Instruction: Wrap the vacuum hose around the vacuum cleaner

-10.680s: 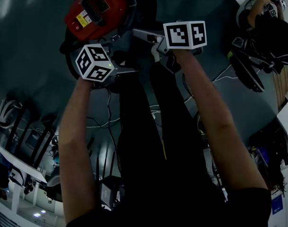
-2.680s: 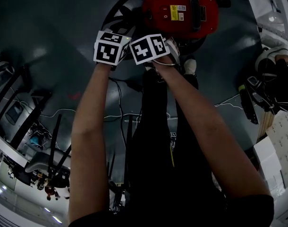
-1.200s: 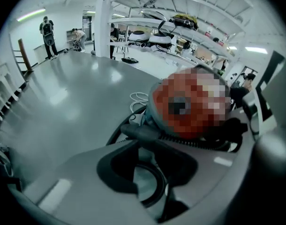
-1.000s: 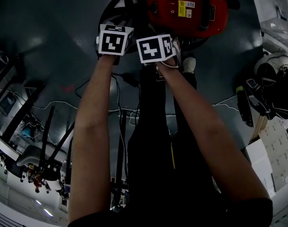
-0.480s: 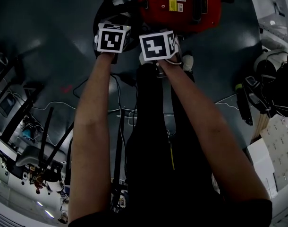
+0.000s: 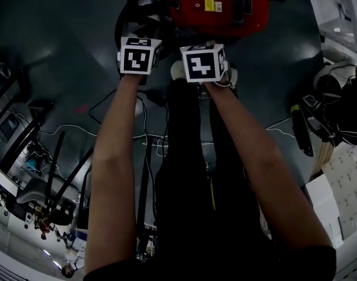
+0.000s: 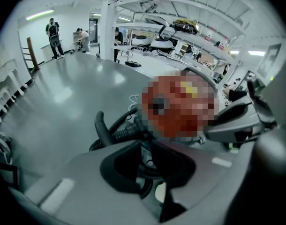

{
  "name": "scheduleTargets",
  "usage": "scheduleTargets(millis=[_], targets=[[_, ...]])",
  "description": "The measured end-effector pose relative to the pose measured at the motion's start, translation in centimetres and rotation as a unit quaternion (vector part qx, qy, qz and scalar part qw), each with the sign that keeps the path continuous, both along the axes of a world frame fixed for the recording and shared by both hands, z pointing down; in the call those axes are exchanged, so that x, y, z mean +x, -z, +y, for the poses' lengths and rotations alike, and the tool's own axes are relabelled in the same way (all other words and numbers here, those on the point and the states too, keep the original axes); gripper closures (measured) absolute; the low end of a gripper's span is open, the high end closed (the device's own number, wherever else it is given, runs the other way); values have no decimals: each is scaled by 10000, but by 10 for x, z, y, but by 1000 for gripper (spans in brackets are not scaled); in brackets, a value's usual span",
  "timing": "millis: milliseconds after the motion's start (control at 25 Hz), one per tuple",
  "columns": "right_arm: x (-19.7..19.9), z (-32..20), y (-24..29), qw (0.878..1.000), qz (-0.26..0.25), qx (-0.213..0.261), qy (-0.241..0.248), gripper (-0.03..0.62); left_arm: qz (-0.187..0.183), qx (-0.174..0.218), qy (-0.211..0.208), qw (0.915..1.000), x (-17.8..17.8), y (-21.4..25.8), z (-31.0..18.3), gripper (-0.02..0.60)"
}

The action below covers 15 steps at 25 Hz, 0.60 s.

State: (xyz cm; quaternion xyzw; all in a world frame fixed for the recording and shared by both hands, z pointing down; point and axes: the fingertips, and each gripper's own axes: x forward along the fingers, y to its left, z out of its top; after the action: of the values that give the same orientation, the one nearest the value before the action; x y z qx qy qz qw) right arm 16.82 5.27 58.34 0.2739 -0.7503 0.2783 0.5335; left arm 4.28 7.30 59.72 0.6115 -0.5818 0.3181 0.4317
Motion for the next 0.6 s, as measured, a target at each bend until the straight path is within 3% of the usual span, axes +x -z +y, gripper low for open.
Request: scheduleTargets(millis=[200,400,600], targets=[[9,-6,24,9991,-297,313,-56,597,226,551,184,9981,27,40,-8,555],[27,-17,57,9943,-863,543,-317,599,662,1023,536,9911,66,77,-13,571],[62,-30,84,9887,-1226,777,-384,599,1102,1247,811,9827,111,103,-12,571]])
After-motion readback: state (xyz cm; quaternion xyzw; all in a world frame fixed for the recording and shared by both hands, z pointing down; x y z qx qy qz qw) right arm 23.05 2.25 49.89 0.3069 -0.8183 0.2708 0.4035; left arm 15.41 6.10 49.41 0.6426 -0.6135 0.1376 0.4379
